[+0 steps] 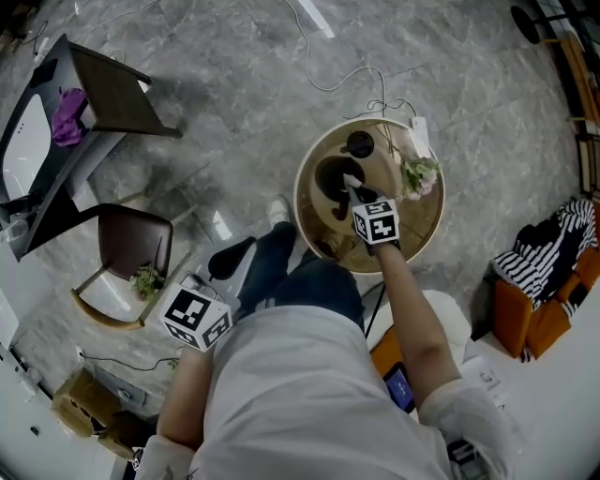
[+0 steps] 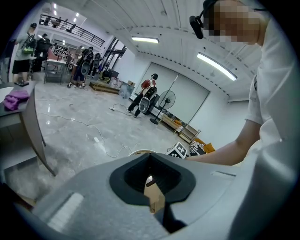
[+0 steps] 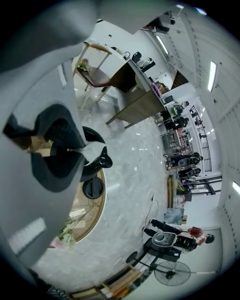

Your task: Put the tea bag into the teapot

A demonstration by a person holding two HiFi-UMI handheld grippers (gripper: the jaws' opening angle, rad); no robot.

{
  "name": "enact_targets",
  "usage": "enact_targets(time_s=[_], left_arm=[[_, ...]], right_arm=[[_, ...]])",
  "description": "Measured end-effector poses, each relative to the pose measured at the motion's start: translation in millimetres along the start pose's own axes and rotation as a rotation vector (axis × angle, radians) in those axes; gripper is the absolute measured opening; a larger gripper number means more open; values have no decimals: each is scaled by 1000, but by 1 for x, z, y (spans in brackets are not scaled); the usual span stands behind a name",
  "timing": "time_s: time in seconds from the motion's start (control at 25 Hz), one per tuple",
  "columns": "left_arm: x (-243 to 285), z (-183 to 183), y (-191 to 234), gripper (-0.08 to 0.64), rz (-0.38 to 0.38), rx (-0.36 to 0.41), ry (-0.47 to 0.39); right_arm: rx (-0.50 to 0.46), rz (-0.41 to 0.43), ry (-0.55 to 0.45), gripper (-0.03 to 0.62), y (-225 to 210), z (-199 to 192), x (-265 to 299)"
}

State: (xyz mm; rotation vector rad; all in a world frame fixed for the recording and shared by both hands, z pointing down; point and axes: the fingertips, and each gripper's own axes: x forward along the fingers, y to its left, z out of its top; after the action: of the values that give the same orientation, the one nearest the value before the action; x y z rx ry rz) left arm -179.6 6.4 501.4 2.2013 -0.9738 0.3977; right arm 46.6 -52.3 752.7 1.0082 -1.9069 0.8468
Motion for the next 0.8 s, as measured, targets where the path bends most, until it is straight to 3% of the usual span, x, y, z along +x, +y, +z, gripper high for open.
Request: enact_targets(time_s=[0.24, 0.8], left_arm=[[5, -3, 10, 8, -1, -15, 16], [6, -4, 27, 8, 19, -48, 16]], right_arm=[[-24, -9, 55, 17, -1, -7, 20], [-211, -36, 191, 17, 10, -2, 52]])
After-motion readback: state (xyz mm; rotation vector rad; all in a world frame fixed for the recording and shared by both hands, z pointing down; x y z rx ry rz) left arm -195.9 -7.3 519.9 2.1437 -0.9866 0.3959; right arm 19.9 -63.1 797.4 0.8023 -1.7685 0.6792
